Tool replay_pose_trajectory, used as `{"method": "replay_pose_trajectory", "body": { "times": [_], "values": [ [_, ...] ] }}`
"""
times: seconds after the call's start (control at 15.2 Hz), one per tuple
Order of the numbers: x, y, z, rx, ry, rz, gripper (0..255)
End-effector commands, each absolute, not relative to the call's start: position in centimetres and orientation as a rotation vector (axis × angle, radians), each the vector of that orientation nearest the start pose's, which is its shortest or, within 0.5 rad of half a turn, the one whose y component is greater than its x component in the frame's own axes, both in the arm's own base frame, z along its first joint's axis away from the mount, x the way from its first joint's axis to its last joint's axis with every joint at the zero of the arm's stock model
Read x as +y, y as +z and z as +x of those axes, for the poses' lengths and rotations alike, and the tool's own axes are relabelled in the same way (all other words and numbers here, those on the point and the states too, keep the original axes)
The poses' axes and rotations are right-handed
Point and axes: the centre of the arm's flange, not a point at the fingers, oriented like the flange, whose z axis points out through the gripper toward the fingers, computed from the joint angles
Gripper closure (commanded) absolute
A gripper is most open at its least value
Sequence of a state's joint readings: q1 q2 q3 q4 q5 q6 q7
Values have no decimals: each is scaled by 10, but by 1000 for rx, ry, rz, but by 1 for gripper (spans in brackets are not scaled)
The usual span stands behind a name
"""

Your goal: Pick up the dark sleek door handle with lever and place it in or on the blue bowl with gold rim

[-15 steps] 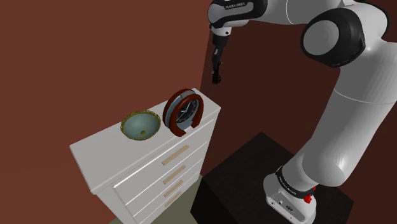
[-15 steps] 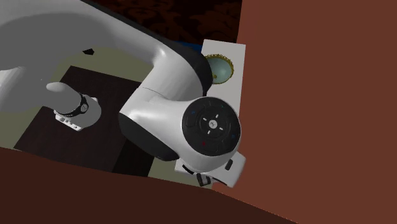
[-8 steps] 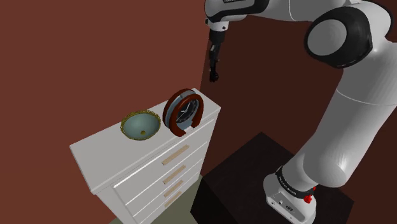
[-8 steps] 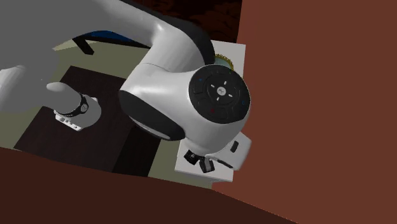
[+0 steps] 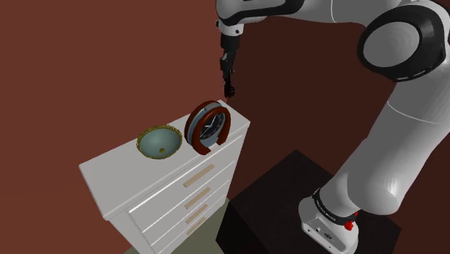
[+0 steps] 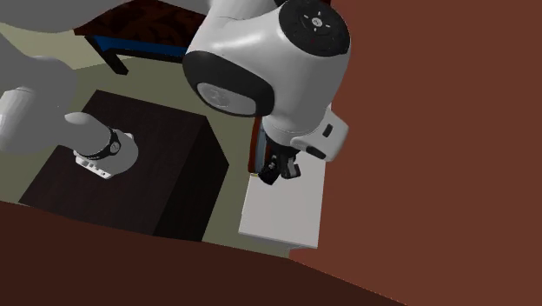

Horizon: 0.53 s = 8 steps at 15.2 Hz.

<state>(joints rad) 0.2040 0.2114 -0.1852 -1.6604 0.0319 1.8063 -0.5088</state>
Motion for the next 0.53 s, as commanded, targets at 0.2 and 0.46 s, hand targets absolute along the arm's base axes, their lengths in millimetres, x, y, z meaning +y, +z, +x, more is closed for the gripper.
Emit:
{"method": "replay_pose_trajectory", "body": {
  "times": [0.2,0.46],
  "values": [
    [91,484,615,-807,97,-3027,255],
    [144,488,612,-807,97,-3027,255]
  ]
}}
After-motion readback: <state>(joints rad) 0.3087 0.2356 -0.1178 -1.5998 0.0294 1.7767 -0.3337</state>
